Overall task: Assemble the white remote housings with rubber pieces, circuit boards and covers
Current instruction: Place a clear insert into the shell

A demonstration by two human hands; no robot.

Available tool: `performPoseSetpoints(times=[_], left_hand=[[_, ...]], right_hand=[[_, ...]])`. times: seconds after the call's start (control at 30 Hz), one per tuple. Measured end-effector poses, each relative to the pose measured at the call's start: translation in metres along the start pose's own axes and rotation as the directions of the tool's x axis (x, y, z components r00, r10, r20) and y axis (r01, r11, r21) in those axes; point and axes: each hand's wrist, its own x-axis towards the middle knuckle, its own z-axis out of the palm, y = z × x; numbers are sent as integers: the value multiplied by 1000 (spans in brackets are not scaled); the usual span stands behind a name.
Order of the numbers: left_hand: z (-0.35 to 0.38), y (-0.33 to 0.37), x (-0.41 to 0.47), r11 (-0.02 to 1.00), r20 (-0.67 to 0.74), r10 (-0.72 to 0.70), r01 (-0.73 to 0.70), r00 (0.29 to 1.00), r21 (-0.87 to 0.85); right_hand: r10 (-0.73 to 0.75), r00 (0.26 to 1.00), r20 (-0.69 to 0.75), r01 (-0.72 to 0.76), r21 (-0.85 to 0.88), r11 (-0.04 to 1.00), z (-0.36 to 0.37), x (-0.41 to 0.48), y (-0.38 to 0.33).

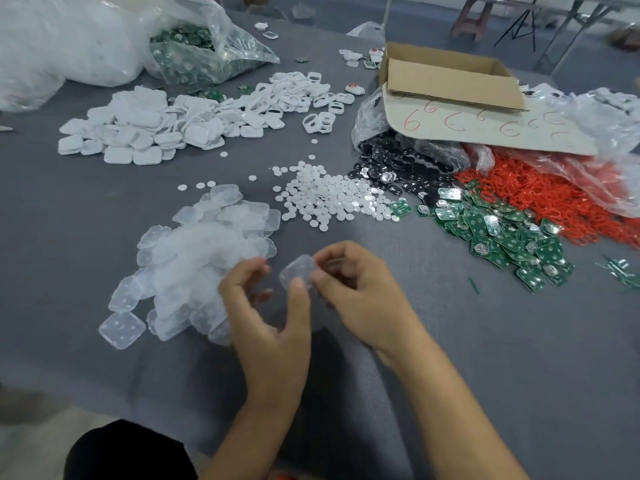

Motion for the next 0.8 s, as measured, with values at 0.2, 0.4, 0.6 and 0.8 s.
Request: performPoseSetpoints(times=[0.2,0.4,0.6,0.8], left_hand=[[10,15,-15,899,353,-279,372,893,-231],[23,26,-25,888,461,-282,411,841,-206],[22,16,-27,973,490,-222,155,843,173],[13,2,-27,838,627,-160,-232,762,495]], right_hand=[[28,999,-38,-24,100,995,-45,-26,-6],[73,993,-93,-45,276,960,-65,-34,-1],[77,987,-141,-65,86,994,-76,-29,11],[85,996,-16,-86,-297,951,-90,-20,23]])
